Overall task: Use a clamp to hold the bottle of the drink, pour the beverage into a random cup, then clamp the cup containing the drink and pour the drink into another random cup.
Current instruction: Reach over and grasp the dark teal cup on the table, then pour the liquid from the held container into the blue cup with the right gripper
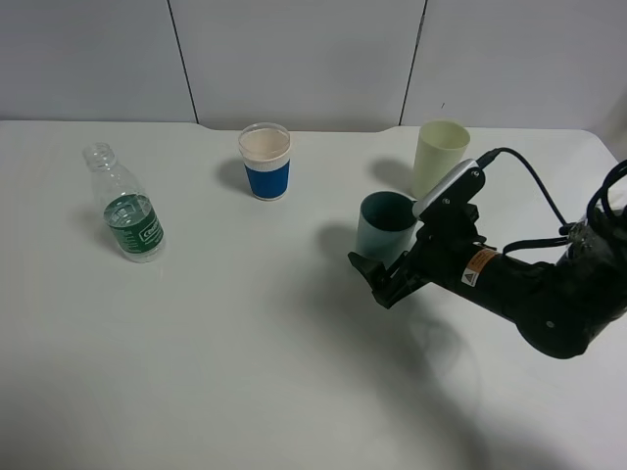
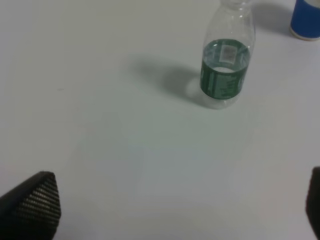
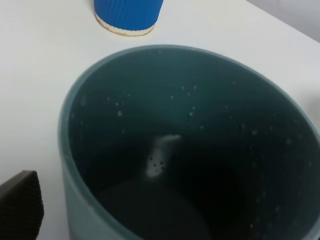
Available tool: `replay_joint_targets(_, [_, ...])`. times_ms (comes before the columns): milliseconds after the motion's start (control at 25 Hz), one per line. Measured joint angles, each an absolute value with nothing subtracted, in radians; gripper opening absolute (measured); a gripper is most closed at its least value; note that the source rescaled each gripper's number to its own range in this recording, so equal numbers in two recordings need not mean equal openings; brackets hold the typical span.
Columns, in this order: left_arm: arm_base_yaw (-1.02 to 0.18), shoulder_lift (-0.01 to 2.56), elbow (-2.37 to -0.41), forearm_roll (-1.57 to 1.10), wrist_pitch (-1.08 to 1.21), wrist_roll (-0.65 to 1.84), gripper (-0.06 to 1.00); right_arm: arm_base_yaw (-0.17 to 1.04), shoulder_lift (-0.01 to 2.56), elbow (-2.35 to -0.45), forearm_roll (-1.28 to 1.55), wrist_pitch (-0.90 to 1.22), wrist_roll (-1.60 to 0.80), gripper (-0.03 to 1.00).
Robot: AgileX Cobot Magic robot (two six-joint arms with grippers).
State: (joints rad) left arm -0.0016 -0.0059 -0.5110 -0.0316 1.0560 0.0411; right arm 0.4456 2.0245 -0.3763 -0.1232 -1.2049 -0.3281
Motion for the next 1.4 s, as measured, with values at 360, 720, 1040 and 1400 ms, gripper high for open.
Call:
replay_joint_targets(360, [-0.002, -0.006, -0.511, -0.032, 1.056, 0.041, 1.0, 0.446, 2.073, -0.407, -0.125, -1.206, -0.328, 0.96])
replay_joint_targets(720, [-0.002, -0.006, -0.511, -0.032, 1.057, 0.041, 1.0, 0.446, 2.104, -0.41, -0.142, -1.205, -0.327, 0.24])
replay_joint_targets(1040, [-0.002, -0.006, -0.511, -0.032, 1.057, 0.041, 1.0, 0.446, 2.104, -0.41, -0.149, -1.202, -0.302, 0.0])
replay_joint_targets(1400, [-0.002, -0.006, -0.511, -0.032, 1.057, 0.041, 1.0, 0.446, 2.052, -0.41, -0.124, -1.174, -0.209, 0.0])
